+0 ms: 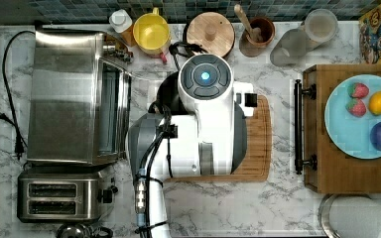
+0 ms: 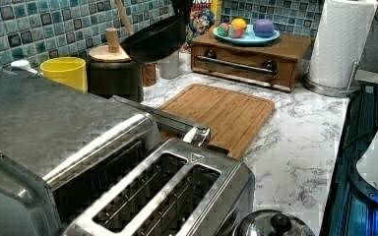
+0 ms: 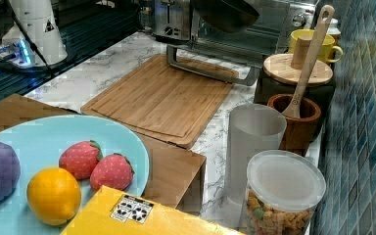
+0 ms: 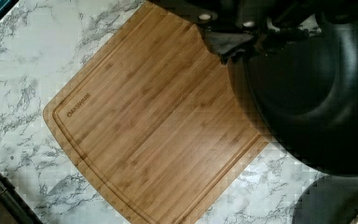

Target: Put the bowl on the board.

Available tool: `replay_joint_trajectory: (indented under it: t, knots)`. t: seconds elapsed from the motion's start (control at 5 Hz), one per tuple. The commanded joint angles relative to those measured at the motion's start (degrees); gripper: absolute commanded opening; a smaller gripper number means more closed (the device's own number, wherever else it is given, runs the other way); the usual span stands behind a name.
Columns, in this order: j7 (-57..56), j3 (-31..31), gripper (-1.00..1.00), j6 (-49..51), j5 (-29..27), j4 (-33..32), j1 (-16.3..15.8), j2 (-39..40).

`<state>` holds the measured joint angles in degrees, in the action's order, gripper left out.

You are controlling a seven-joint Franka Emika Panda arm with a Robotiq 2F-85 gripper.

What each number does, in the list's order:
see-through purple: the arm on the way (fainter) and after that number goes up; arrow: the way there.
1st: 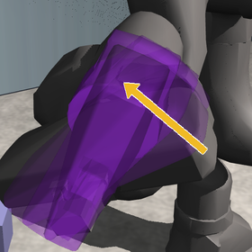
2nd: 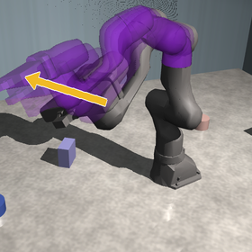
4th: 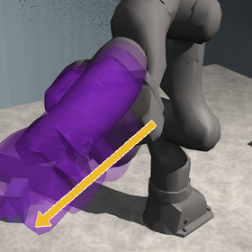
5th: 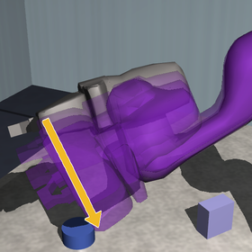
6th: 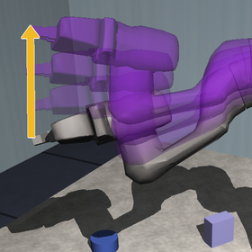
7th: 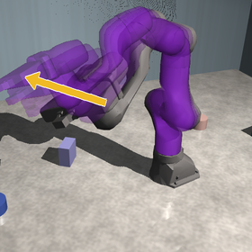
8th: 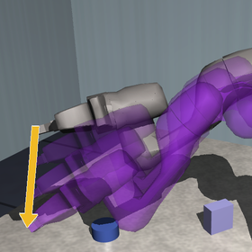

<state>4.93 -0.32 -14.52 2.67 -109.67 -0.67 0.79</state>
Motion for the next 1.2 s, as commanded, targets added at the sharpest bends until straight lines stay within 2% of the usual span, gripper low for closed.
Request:
replay_joint_trajectory:
  t: [0.2,0.4,0.6,0.8,1.0,1.2]
  knots:
    - [0.6,-2.1,-1.0,-4.1,-2.1,-3.4,3.2,-1.6]
    - [1.7,3.0,-1.0,-11.3,-3.6,-11.5,1.5,-5.9]
    - [3.5,6.5,-1.0,-17.5,-4.5,-18.0,1.5,-8.6]
    - [5.8,7.1,-1.0,-23.6,-4.6,-25.1,3.6,-11.8]
    - [7.5,8.1,-1.0,-28.3,-3.1,-31.1,4.4,-15.2]
    - [10.6,8.1,-1.0,-30.1,-1.8,-34.6,5.6,-16.3]
